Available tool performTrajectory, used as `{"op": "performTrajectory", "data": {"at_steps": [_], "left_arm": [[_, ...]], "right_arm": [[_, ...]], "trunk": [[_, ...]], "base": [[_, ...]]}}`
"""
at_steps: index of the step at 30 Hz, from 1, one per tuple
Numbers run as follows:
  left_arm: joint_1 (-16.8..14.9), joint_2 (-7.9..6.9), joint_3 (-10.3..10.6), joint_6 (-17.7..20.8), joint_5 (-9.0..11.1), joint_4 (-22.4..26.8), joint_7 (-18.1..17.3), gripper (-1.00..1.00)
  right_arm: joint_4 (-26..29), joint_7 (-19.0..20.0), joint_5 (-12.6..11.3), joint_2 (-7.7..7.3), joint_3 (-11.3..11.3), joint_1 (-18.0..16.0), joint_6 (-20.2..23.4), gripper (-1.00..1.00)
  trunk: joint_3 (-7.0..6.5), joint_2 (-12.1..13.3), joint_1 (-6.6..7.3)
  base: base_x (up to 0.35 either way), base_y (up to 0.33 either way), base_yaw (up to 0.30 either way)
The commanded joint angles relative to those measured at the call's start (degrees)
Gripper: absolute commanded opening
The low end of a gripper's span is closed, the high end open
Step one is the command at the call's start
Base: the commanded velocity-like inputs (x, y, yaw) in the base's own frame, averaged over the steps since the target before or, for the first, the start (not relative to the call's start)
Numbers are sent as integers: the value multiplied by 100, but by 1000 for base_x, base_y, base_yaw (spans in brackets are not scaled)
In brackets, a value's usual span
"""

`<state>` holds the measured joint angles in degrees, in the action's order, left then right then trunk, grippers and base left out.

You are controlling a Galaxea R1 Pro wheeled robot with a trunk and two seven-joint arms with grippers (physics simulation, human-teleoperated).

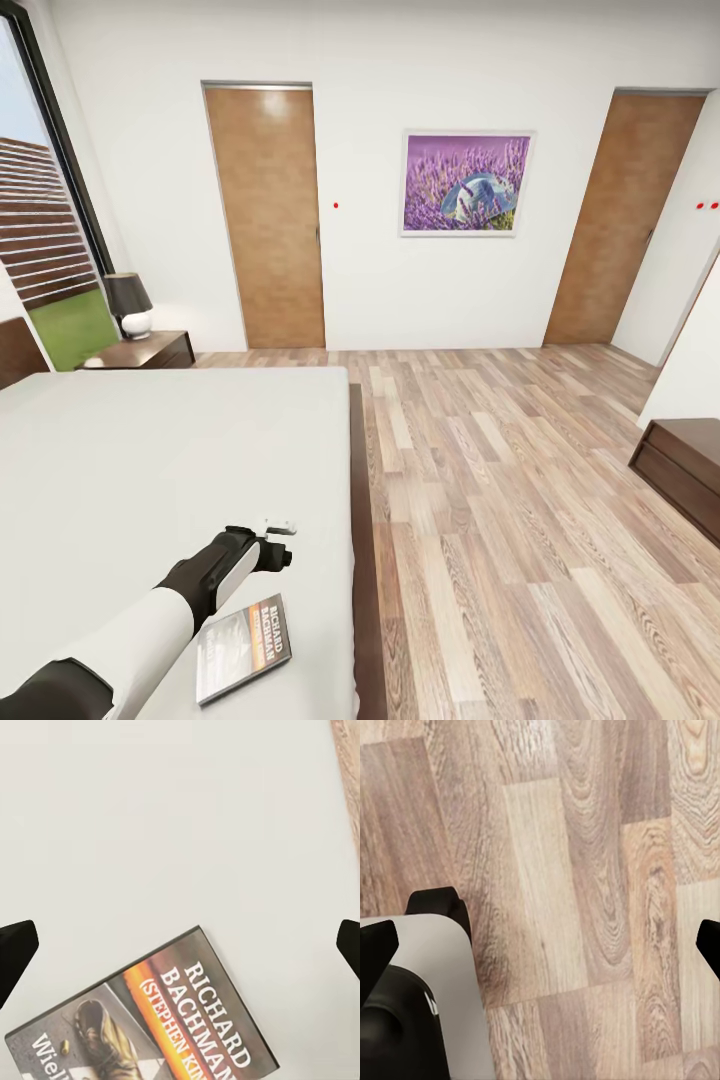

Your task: In the bedroom, move the book from the bed onto either nightstand, and place the two sandals side by side next to the bed.

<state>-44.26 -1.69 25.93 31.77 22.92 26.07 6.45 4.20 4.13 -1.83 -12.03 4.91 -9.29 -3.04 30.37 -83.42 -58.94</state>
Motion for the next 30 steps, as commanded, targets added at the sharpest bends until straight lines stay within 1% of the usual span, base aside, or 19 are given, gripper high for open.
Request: {"op": "performTrajectory", "data": {"at_steps": [1, 12, 18, 30], "left_arm": [[-4, -7, 43, 22, 60, 13, 48, 100], [-4, -11, 51, 26, 49, 12, 42, 100], [-4, -19, 52, 30, 47, 10, 41, 100], [-4, -23, 51, 25, 47, 11, 41, 100]], "right_arm": [[-7, 35, -19, -1, 45, -4, -22, 100], [65, 35, -19, -1, 42, -3, -22, 100], [122, 35, -19, -1, 32, -6, -20, 100], [147, 35, -19, -1, 28, -4, -18, 100]], "trunk": [[24, -45, -22], [222, -486, -264], [222, -486, -264], [437, -967, -527]], "base": [[0, 0, 0], [0, 0, 0], [0, 0, 0], [0, 0, 0]]}}
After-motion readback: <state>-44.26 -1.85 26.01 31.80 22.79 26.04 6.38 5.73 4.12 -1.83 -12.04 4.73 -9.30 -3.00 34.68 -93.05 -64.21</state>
